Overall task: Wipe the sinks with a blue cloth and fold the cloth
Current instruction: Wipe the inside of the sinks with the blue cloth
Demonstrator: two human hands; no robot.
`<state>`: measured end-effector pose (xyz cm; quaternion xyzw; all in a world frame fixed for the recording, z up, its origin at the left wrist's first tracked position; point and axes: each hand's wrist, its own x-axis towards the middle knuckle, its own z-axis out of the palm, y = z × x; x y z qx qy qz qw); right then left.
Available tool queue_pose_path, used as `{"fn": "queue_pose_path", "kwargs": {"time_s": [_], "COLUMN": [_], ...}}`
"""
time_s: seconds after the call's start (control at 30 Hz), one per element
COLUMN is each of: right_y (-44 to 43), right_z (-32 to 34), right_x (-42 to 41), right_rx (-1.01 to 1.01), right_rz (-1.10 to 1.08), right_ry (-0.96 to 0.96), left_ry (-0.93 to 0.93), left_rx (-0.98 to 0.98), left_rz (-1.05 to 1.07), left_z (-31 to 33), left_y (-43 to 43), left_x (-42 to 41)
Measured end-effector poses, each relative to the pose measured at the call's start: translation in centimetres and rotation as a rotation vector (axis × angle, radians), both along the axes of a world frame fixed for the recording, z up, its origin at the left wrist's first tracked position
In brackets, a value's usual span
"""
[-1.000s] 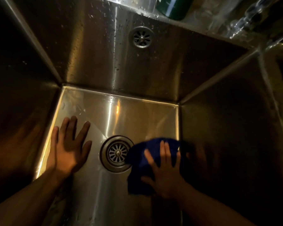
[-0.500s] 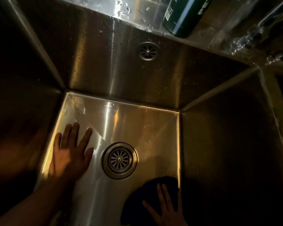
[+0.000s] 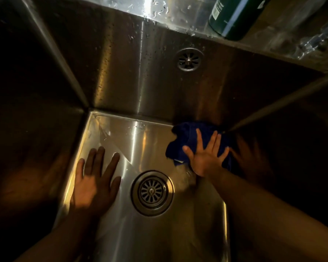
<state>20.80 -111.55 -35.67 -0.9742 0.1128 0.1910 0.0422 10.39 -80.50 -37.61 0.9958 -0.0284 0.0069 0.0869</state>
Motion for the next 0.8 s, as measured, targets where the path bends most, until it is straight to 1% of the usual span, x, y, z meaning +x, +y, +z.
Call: {"fn": "queue_pose_path", "kwargs": {"time_s": [0.17,0.33,0.4,0.5,0.6,0.7,0.8], "right_y": [0.5,2.1,3.4,6.0,9.8,14.2,18.8], "right_z": [0.1,0.5,0.7,1.1,1.5,1.7,1.6], "right_x": [-0.2,-0.1,-0.2,-0.4,-0.6,-0.6,-0.4], "right_rx": [-0.002,0.012,0.007,0.009,0.052,0.099,0.206], "right_rz": [0.025,-0.04,-0.074,-0.098,-0.108,-0.057,0.038], "right_ry": [0.028,0.049,0.061,0.058,0.001,0.012,0.049], "left_ry": [-0.002,0.034,0.027,-0.044,-0.112,-0.165,-0.179], "left_rx": [0.0,-0.026,-0.092,-0.26,-0.371,-0.423,-0.436], "left_rz": [-0.003,0.002,0.017,0.075,0.146,0.216,0.273], "left_z": [0.2,0.6,0.7,0.8,1.4,2.4,3.5], "left_y": [0.1,0.1,0.1,0.0,0.1,-0.2,-0.3], "left_x": [0.0,0.2,0.2,0.2,0.2,0.5,0.9]}}
